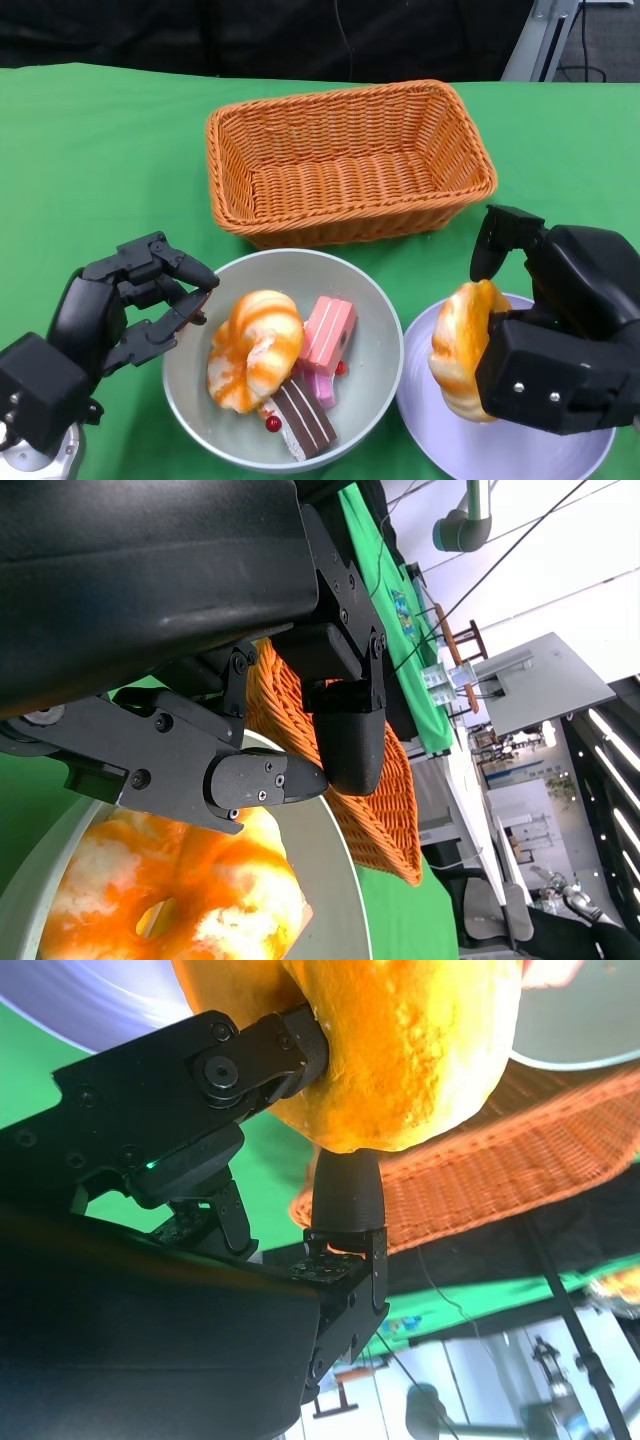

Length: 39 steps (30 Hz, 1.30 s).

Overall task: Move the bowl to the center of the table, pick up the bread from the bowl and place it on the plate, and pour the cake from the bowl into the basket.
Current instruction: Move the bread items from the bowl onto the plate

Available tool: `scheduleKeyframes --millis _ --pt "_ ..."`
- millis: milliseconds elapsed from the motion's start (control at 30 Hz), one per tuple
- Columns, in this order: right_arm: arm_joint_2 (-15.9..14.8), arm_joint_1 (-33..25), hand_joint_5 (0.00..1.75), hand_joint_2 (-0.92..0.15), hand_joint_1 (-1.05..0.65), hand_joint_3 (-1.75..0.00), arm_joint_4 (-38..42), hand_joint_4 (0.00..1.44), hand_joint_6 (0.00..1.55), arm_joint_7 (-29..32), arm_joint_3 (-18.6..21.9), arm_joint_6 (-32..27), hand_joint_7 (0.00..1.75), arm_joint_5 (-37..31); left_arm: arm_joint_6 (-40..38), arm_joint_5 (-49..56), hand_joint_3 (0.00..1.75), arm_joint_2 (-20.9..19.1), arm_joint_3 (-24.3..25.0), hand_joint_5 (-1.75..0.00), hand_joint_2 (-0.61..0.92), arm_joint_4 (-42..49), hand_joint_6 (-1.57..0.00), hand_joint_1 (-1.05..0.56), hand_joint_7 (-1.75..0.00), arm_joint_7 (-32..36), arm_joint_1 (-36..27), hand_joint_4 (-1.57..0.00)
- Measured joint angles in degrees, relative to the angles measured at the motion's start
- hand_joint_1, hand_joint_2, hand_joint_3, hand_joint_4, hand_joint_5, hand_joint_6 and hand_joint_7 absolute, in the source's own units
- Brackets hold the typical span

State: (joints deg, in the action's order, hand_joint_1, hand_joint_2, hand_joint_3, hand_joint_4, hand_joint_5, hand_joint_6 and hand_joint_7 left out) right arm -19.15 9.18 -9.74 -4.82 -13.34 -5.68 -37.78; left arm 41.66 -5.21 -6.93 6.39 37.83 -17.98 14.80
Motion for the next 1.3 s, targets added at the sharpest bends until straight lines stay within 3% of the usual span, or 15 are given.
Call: scheduleKeyframes --millis 267,467,733,767,800,867,933,1000,1100,1167,1200,1267,1300 --pt "-0.1 0.0 1.75 -0.84 -0.35 -0.03 2.1 0.78 0.54 1.1 1.4 4.7 1.75 2.7 0.0 0.0 0.46 0.0 0.0 -1.43 0.84 -0.2 -0.79 -0.18 -1.1 0.0 -0.1 -0.77" --pt "-0.1 0.0 1.75 -0.87 -0.22 -0.02 2.4 0.8 0.55 0.3 1.4 4.7 1.75 3.9 -0.1 0.1 0.46 0.0 0.0 -1.43 0.84 -0.3 -0.78 -0.19 -1.11 0.0 -0.2 -0.77" --pt "-0.1 0.0 1.75 -0.88 -0.21 -0.02 2.4 0.79 0.52 -0.3 1.5 4.6 1.75 4.4 -0.1 0.3 0.48 0.0 0.0 -1.42 0.84 -0.4 -0.78 -0.18 -1.1 0.0 -0.2 -0.77" --pt "-0.1 0.0 1.09 -0.9 -0.29 -0.02 2.2 0.81 0.56 -1.0 1.5 3.9 1.04 4.4 -0.1 0.4 0.48 0.0 0.0 -1.42 0.83 -0.3 -0.78 -0.18 -1.1 0.0 -0.2 -0.77" --pt "-0.1 0.0 0.72 -0.91 -0.29 -0.02 1.9 0.88 0.68 -2.3 1.5 2.7 0.61 4.3 -0.1 0.4 0.48 0.0 0.0 -1.42 0.83 -0.4 -0.78 -0.18 -1.1 0.0 -0.2 -0.77" --pt "-0.9 0.0 0.26 -0.92 -0.24 -0.01 1.4 0.98 0.83 -5.6 1.4 0.7 0.16 4.3 -0.1 0.4 0.48 0.0 0.0 -1.42 0.83 -0.4 -0.78 -0.18 -1.1 0.0 -0.2 -0.77" --pt "-1.6 0.0 0.16 -0.92 -0.2 -0.02 1.4 1.01 0.88 -7.6 1.4 -0.2 0.07 4.3 -0.1 0.4 0.48 0.0 0.0 -1.42 0.83 -0.4 -0.79 -0.18 -1.09 0.0 -0.2 -0.77" --pt "-1.7 0.0 0.22 -0.92 -0.13 -0.07 1.3 1.12 0.97 -8.6 1.4 -0.4 0.07 4.4 -0.1 0.4 0.48 0.0 0.0 -1.42 0.84 -0.4 -0.79 -0.18 -1.09 0.0 -0.2 -0.76" --pt "-1.8 0.0 0.76 -0.92 -0.04 -0.17 1.6 1.06 1.2 -9.0 1.5 1.2 0.07 6.3 -0.1 0.3 0.48 0.0 0.0 -1.43 0.84 -0.6 -0.78 -0.18 -1.09 0.0 -0.3 -0.76" --pt "-1.8 0.0 0.84 -0.92 -0.02 -0.19 2.0 1.07 1.25 -9.0 1.6 3.4 0.08 8.0 -0.1 0.4 0.48 0.0 0.0 -1.43 0.84 -0.6 -0.78 -0.18 -1.1 0.0 -0.4 -0.77" --pt "-1.9 0.0 1.16 -0.86 -0.05 -0.34 2.4 1.01 1.24 -8.9 1.6 4.4 0.28 8.1 -0.1 0.4 0.48 0.0 0.0 -1.43 0.84 -0.7 -0.78 -0.18 -1.1 0.0 -0.4 -0.76" --pt "-2.1 0.0 1.48 -0.71 -0.07 -0.65 3.6 0.9 0.99 -8.1 1.6 6.2 0.86 8.0 -0.1 0.4 0.48 0.0 -0.1 -1.43 0.84 -0.7 -0.78 -0.17 -1.1 0.0 -0.5 -0.76" --pt "-2.3 0.0 1.57 -0.67 -0.08 -0.75 4.1 0.86 0.9 -7.6 1.6 7.0 1.04 7.7 -0.1 0.4 0.48 0.0 -0.1 -1.43 0.84 -0.7 -0.78 -0.17 -1.1 0.0 -0.5 -0.76"
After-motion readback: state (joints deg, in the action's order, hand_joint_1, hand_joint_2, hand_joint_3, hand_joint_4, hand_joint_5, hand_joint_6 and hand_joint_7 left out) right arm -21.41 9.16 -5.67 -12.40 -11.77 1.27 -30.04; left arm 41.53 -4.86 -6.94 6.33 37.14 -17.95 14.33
